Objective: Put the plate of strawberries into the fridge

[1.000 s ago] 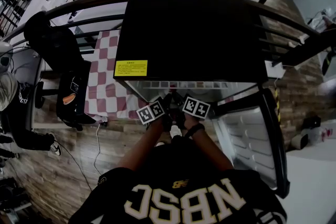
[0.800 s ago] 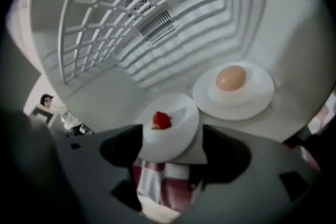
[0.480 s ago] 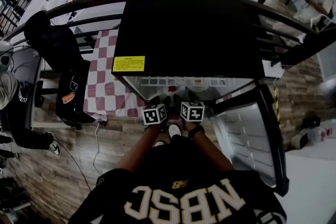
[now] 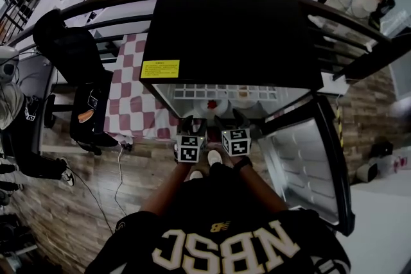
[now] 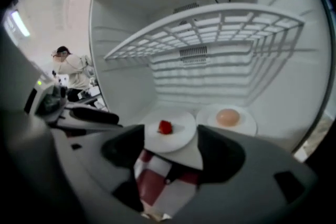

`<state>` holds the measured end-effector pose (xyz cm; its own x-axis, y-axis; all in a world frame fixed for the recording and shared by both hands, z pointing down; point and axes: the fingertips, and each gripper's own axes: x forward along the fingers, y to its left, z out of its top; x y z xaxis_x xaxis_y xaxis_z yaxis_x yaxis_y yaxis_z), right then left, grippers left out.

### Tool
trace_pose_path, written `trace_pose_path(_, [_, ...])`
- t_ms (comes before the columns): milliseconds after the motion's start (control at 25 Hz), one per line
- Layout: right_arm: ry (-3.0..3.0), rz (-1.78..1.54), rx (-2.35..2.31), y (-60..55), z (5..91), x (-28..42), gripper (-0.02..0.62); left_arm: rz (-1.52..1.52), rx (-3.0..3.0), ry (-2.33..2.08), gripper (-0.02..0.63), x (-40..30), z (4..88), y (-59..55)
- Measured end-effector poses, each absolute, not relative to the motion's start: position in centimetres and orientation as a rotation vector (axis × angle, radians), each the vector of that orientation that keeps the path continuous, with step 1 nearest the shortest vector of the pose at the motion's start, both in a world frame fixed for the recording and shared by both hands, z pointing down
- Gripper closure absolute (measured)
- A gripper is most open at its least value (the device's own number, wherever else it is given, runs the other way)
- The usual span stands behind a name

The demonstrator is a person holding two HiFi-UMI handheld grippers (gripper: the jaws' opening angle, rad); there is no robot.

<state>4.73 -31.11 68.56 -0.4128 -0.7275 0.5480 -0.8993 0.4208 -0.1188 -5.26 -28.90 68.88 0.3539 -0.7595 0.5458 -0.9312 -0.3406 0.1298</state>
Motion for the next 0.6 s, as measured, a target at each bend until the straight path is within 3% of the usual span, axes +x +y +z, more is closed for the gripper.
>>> trace_pose_path(200, [-2.307,0.430,1.351,-29.3,65.5,3.5,0.296,0.515,2.225,-1.538,0.441,-6.6,66.5,-27.2])
trace_pose_path(360, [-2.344,0.373,1.362,-27.7,63.0,3.0,0.435,0.525,2.251,-1.575,0.487,-7.1,64.6,-25.6])
trace_pose_path(600, [-2.409,0.356,1.402,-25.1,58.9,2.5,0.516,0.444,2.320,-1.607,0.554,-6.7,60.2,-23.9])
